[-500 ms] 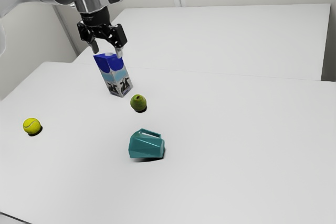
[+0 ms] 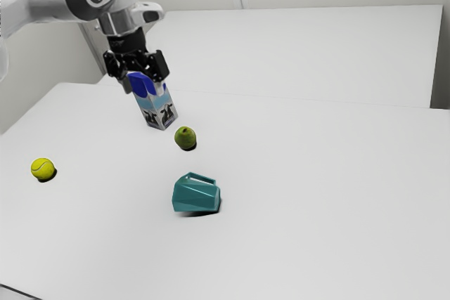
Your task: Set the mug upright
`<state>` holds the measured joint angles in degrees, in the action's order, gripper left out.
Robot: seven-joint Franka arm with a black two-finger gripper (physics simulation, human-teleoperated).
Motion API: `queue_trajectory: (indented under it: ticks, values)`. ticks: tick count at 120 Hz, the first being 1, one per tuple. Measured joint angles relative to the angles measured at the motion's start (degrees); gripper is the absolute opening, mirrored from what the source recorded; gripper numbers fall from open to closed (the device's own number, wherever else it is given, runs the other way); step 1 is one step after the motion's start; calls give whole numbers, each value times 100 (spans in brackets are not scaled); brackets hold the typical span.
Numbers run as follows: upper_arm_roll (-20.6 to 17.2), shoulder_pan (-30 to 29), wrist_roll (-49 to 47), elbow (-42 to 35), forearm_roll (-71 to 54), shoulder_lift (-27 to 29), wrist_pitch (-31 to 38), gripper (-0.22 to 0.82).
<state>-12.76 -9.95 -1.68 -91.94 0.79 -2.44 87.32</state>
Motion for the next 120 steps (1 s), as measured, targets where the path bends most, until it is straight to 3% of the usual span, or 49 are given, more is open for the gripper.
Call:
queue_trajectory:
  ticks: [19, 50, 80, 120]
  values:
    - [2, -161, 113, -912, 494, 335, 370, 60]
    - [-4, -598, 822, -2538, 1589, 767, 1563, 60]
    - [0, -938, 1643, -3327, 2711, 636, 2267, 60]
    - [-6, -1353, 2655, -3519, 3556, -200, 2540, 60]
